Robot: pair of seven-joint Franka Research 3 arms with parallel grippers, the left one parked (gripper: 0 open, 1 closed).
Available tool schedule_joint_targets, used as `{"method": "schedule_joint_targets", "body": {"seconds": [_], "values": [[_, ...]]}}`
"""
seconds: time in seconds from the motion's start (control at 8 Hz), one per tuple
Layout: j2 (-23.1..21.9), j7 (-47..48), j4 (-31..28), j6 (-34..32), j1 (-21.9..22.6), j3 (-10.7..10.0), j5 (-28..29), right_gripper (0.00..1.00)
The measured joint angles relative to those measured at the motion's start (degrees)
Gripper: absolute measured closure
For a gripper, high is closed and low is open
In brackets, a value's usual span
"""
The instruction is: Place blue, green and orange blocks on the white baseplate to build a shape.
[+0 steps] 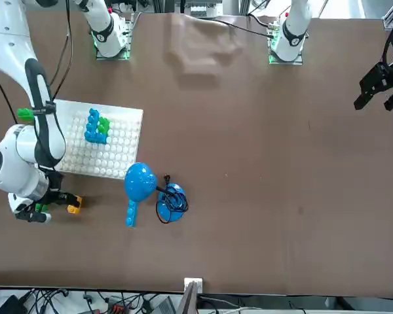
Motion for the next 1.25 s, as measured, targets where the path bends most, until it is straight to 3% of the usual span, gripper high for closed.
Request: {"method": "schedule_joint_targets", "body": {"seconds": [0.5,1.25], "values": [[4.0,0.0,0.9,1.7,-0.1,0.0,0.0,0.02],[4.0,0.0,1.5,1.7,-0.3,0.0,0.0,0.18]]}}
